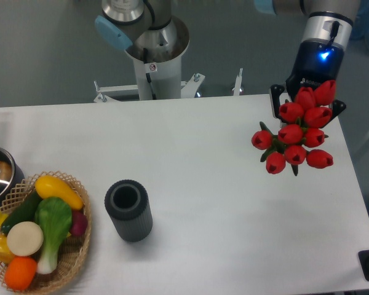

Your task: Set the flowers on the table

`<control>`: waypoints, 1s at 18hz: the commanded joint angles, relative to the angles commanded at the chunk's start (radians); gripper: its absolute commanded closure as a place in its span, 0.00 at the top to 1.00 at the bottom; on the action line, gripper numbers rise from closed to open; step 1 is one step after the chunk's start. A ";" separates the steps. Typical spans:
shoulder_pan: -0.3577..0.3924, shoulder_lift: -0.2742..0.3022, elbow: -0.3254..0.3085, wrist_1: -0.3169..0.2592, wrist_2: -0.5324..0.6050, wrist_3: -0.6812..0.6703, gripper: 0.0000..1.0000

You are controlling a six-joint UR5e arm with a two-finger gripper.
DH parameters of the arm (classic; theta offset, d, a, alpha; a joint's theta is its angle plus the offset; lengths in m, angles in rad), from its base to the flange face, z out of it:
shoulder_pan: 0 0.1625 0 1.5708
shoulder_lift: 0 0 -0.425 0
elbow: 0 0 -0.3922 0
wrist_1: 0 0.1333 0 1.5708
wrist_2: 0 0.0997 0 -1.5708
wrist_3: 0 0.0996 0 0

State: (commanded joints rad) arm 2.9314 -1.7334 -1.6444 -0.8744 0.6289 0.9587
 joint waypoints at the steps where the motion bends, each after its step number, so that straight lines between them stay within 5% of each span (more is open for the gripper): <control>1: 0.000 0.003 -0.002 0.000 0.012 -0.002 0.27; 12: -0.087 0.028 -0.015 -0.005 0.406 -0.003 0.27; 18: -0.185 -0.018 -0.028 -0.005 0.621 0.040 0.28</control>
State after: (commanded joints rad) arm 2.7460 -1.7517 -1.6720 -0.8790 1.2499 0.9984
